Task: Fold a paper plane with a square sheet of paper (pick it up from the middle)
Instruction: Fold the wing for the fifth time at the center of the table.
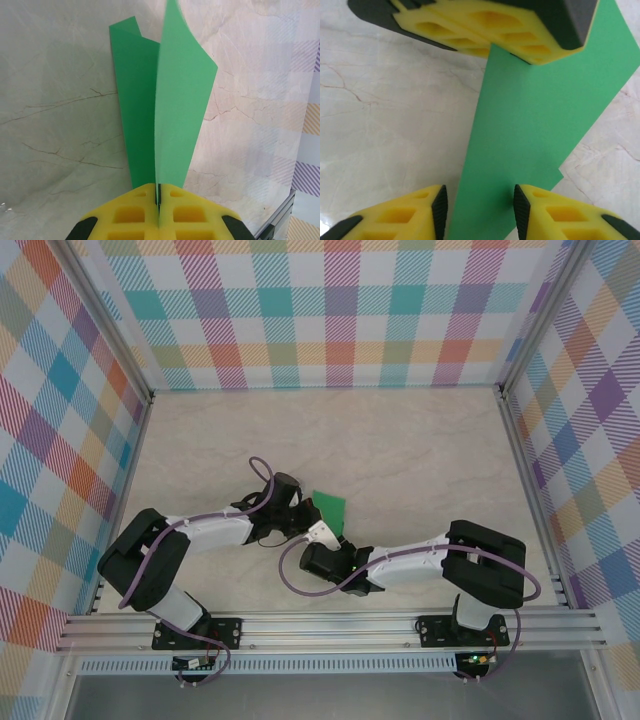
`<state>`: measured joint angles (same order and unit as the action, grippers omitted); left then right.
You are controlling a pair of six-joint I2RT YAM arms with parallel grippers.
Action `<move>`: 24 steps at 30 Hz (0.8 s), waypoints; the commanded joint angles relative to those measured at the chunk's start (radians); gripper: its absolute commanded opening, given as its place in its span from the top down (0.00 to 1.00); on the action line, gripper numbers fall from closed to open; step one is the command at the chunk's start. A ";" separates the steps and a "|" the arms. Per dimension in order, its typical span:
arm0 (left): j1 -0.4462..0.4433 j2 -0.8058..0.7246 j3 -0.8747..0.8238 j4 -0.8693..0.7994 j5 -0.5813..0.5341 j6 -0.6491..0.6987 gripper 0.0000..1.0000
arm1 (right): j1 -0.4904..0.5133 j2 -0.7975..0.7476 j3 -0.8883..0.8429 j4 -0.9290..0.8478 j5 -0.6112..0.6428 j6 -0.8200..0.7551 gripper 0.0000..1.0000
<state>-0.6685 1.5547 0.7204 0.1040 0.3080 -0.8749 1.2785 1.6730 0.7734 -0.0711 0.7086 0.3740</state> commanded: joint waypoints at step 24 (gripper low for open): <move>0.004 -0.231 -0.024 -0.226 -0.203 -0.044 0.45 | -0.038 -0.103 -0.123 0.190 -0.254 -0.067 0.94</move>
<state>-0.6689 1.3983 0.7101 -0.0292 0.1913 -0.9108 1.2617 1.6058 0.6865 0.0261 0.5877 0.3325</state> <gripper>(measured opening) 0.522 0.068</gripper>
